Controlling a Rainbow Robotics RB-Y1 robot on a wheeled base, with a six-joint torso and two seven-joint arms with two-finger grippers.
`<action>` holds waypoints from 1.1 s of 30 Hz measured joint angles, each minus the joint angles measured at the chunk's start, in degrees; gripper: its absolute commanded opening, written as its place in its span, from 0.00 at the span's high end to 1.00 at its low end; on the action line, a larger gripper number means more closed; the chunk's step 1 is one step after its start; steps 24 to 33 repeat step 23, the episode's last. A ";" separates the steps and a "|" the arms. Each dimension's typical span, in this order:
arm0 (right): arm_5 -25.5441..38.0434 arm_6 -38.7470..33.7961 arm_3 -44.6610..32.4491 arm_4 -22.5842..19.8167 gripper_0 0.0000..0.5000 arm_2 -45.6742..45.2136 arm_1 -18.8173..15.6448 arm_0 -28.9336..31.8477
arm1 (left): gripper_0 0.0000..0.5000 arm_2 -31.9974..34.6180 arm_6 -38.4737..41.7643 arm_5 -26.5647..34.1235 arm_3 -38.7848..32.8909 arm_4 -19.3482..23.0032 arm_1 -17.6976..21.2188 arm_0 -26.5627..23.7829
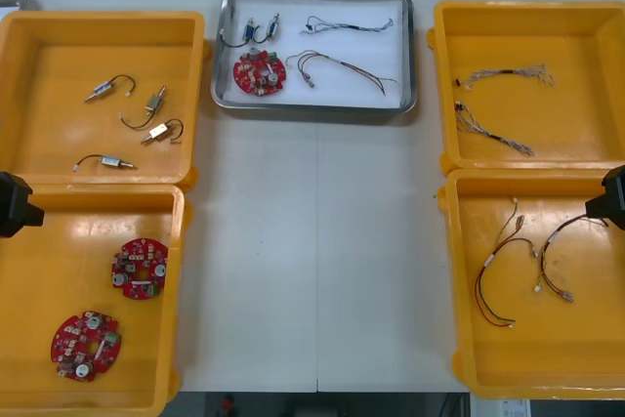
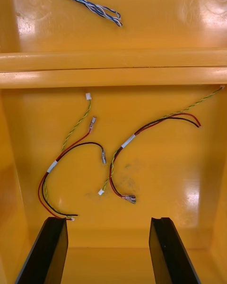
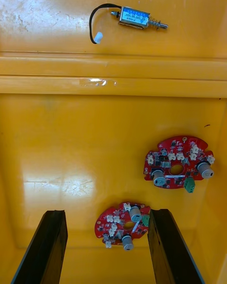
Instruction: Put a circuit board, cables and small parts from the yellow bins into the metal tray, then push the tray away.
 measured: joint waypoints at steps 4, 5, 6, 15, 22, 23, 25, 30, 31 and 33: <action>0.00 0.00 0.00 0.00 0.00 0.00 0.00 0.00 | 0.00 0.00 0.00 0.00 0.00 0.00 0.00 0.00; 0.00 0.00 0.00 0.00 0.00 0.00 0.00 0.00 | 0.00 0.00 0.00 0.00 0.00 0.00 0.00 0.00; 0.00 0.00 0.00 0.00 0.00 0.00 0.00 0.00 | 0.00 0.00 0.00 0.00 0.00 0.00 0.00 0.00; 0.00 0.00 0.00 0.00 0.00 0.00 0.00 0.00 | 0.00 0.00 0.00 0.00 0.00 0.00 0.00 0.00; 0.00 0.00 0.00 0.00 0.00 0.00 0.00 0.00 | 0.00 0.00 0.00 0.00 0.00 0.00 0.00 0.00; 0.00 0.00 0.00 0.00 0.00 0.00 0.00 0.00 | 0.00 0.00 0.00 0.00 0.00 0.00 0.00 0.00; 0.00 0.00 0.00 0.00 0.00 0.00 0.00 0.00 | 0.00 0.00 0.00 0.00 0.00 0.00 0.00 0.00; 0.00 0.00 0.00 0.00 0.00 0.00 0.00 0.00 | 0.00 0.00 0.00 0.00 0.00 0.00 0.00 0.00; 0.00 0.00 0.00 0.00 0.00 0.00 0.00 0.00 | 0.00 0.00 0.00 0.00 0.00 0.00 0.00 0.00; 0.00 0.00 0.00 0.00 0.00 0.00 0.00 0.00 | 0.00 0.00 0.00 0.00 0.00 0.00 0.00 0.00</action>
